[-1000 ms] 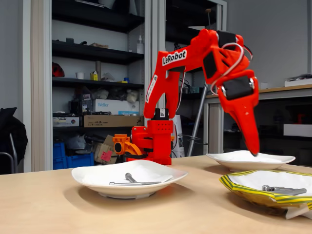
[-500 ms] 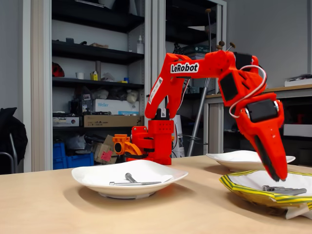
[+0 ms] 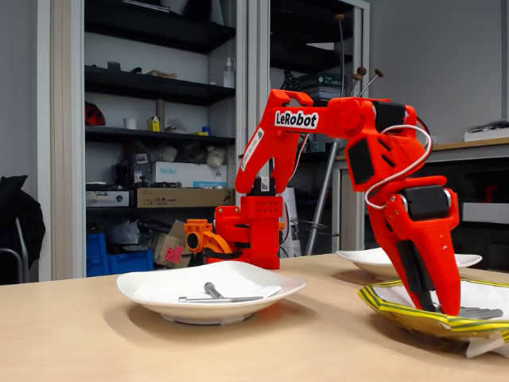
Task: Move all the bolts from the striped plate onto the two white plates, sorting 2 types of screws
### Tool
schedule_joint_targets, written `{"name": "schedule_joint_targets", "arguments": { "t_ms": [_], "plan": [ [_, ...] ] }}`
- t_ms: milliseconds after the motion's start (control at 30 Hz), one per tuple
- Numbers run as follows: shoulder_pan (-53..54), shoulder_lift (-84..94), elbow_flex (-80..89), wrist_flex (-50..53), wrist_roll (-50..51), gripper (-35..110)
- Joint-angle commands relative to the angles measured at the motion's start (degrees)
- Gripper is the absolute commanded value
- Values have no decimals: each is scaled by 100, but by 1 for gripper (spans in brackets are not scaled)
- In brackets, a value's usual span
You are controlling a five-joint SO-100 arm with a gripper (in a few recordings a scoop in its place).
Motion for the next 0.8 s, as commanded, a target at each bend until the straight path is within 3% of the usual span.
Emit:
{"name": "schedule_joint_targets", "arguments": {
  "t_ms": [0,433,767],
  "plan": [
    [185,-26,-246,220,-158,10],
    [193,-466,-1002,642,246,0],
    [202,-536,-1468,905,404,0]
  ]
}}
